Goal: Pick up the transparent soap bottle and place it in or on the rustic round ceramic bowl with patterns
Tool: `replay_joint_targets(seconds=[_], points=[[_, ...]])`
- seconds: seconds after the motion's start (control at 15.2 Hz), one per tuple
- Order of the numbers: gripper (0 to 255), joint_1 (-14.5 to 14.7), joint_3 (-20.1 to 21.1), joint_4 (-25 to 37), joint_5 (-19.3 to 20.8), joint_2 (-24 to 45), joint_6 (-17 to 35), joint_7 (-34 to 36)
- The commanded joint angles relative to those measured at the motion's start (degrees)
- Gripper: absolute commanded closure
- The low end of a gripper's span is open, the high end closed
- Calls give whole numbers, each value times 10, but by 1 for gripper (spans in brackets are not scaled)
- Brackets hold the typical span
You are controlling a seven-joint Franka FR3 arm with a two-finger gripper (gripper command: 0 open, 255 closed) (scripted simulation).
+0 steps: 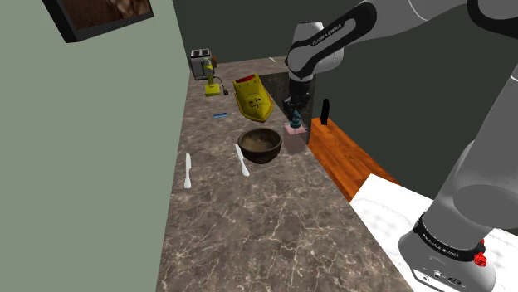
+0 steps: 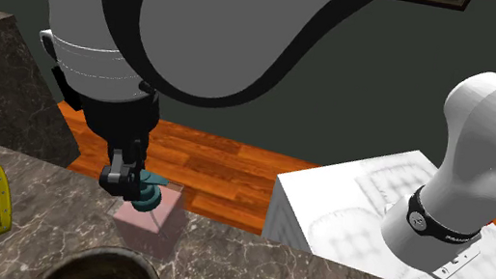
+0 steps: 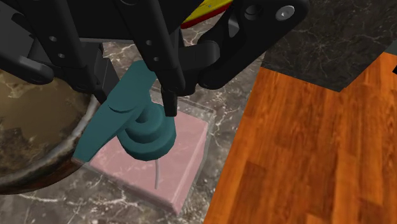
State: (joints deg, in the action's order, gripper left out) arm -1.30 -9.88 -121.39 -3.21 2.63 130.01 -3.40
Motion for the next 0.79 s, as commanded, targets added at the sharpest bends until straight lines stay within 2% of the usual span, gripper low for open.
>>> replay_joint_targets(seconds=[0.0, 0.73], points=[[255, 0, 0, 0, 0, 0, 0, 0], [255, 0, 0, 45, 9, -29, -74, 8]])
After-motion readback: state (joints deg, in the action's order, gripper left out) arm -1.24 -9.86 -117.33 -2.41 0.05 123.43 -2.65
